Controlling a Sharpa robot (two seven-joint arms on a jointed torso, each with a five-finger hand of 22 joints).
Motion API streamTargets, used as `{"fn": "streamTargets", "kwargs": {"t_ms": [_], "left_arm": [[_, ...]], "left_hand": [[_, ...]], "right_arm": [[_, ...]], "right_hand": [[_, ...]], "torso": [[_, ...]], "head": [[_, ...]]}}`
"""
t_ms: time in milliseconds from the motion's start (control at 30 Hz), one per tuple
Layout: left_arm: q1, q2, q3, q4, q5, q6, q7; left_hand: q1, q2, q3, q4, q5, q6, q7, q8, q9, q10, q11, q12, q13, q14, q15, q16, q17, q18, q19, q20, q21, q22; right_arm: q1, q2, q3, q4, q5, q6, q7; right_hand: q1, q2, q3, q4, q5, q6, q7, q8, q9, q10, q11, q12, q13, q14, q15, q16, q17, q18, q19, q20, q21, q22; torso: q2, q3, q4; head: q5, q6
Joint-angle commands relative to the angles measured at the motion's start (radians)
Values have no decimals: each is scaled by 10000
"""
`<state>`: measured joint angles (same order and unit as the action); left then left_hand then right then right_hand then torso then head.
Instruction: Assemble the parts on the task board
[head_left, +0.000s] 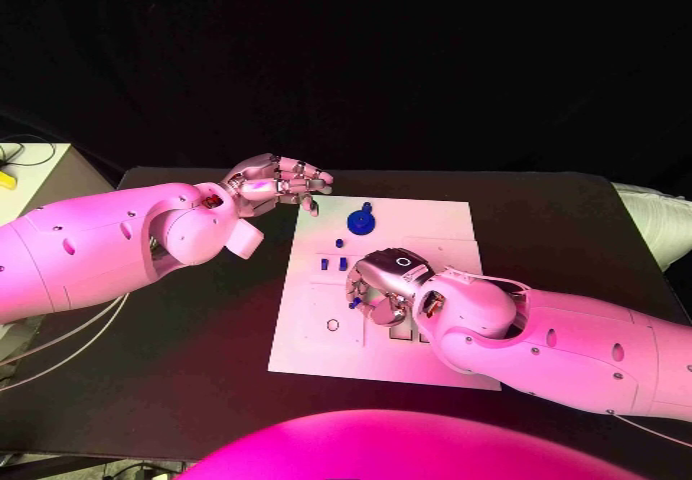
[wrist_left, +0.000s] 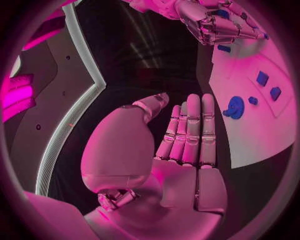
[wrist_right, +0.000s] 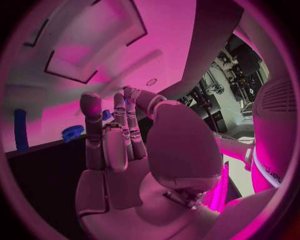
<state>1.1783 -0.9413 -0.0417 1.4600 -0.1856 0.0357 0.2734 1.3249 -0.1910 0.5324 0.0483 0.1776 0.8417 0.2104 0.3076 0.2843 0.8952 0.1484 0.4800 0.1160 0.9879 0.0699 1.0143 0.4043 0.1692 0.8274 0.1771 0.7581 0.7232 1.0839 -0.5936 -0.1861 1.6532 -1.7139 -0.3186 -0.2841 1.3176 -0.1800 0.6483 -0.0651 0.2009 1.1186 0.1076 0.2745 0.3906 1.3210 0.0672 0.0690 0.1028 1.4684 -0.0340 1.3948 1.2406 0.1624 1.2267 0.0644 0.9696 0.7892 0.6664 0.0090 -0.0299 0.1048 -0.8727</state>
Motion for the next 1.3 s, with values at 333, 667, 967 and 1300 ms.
{"fn": "streamTargets", "kwargs": {"t_ms": [333,667,967,1300], "left_arm": [[3,16,6,27,2,245,14],[4,10,6,57,4,251,-29],[4,15,6,63,5,281,-68],[4,40,6,45,5,339,-128]], "left_hand": [[18,-16,-49,13,49,-102,7,-67,-10,-75,-4,-47,-10,3,69,-64,6,133,76,4,-58,-18],[16,-18,-55,18,48,-107,8,-68,-11,-81,-3,-49,-12,1,71,-67,6,133,79,5,-66,-24],[16,-18,-55,18,48,-107,8,-68,-11,-81,-3,-49,-12,1,71,-67,6,133,79,5,-66,-24],[2,-20,-75,40,44,-123,13,-73,-13,-110,5,-56,-18,-9,78,-76,7,131,87,11,-94,-46]], "right_arm": [[-30,127,-32,-141,-125,263,-132],[-41,251,-75,-266,-118,420,-207],[-70,282,-105,-256,16,415,-2],[-84,198,-110,-222,171,296,165]], "right_hand": [[2,156,53,-12,68,16,27,29,33,337,-276,15,17,404,-39,-62,-8,-116,-83,-15,-37,-3],[-21,150,50,-19,67,-17,43,29,54,311,-261,-8,14,377,-28,-127,-125,-88,-169,-8,-152,-141],[-104,137,-3,-19,-10,-114,84,35,127,212,-219,-52,6,308,12,-273,-372,-54,-338,27,-323,-310],[-232,82,-102,8,-96,-554,242,-139,179,-277,-52,-77,-63,267,150,-354,-536,-22,-548,147,-528,-448]], "torso": [[1,-12,12],[-1,-15,5],[-7,-3,2],[-9,-5,-5]], "head": [[8,1],[-10,1],[10,1],[6,1]]}}
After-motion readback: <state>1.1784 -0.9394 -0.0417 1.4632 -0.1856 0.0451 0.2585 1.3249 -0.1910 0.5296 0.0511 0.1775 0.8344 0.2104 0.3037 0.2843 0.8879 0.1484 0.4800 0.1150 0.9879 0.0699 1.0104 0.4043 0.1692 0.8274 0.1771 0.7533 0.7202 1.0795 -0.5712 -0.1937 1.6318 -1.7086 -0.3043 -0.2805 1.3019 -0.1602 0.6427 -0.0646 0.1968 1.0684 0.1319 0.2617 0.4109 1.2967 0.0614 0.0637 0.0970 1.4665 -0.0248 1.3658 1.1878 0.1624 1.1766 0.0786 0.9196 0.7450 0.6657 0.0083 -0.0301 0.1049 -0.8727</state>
